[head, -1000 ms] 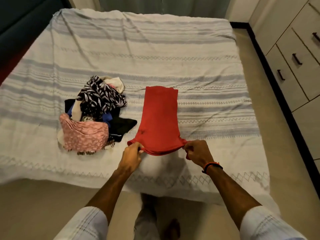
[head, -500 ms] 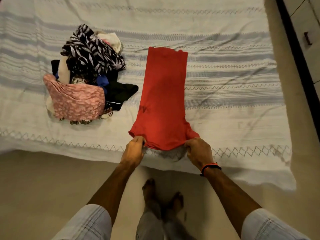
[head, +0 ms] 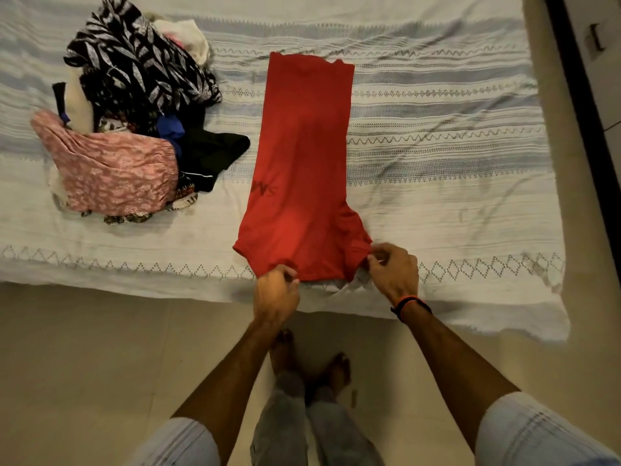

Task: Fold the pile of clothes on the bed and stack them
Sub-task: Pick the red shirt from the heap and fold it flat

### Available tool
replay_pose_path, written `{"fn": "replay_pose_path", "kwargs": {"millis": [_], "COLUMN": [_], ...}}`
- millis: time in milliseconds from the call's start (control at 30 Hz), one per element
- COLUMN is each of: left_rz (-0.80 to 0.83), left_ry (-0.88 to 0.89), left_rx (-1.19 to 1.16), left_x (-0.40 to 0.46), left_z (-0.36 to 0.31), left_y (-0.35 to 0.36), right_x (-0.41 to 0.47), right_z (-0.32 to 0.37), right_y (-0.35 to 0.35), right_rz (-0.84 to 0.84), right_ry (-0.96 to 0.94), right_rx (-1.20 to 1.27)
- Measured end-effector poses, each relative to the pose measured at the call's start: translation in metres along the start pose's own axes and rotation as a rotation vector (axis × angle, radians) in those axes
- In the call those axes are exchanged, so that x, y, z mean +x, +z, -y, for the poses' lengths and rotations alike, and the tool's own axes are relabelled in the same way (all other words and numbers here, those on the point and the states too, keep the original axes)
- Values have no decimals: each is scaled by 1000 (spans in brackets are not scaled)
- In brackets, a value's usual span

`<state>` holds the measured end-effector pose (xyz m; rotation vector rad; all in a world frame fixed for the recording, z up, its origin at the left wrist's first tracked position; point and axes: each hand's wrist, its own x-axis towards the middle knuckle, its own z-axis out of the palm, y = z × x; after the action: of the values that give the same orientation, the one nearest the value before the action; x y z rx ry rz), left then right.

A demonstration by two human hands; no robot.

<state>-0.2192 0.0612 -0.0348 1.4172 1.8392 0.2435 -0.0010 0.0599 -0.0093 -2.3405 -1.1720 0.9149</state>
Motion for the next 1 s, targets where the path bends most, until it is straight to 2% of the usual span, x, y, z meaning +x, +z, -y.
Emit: {"fn": "replay_pose_path", "kwargs": {"millis": [100,200,267,400,567,733,867,1000], "left_rz": [153,380,461,278,95,84,67,83], "left_ry": [-262,-645,-779,-931,-989,-1003,-991,-1044], "left_rx": [-405,-903,-1156,-1520,-1669,-1708,-1694,-1702], "left_x": [2,-3,-5,1,16,23,15,8], "left_z": [-30,-63,-78,-89,-104,-115,-126,-133], "left_y": [29,56,74,103,111,109,110,114], "right_x": [30,58,72,96,104,107,112,122], "right_z": [2,0,0,-2,8,3,-11,-30], "right_y": [-1,5,10,26,29,18,-4,-18], "right_rz": [-19,84,164,299,495,497,580,532], "right_ry": [20,38,52,72,211,308,268,261], "right_rx": [30,46,75,119,411,667,649,512]}}
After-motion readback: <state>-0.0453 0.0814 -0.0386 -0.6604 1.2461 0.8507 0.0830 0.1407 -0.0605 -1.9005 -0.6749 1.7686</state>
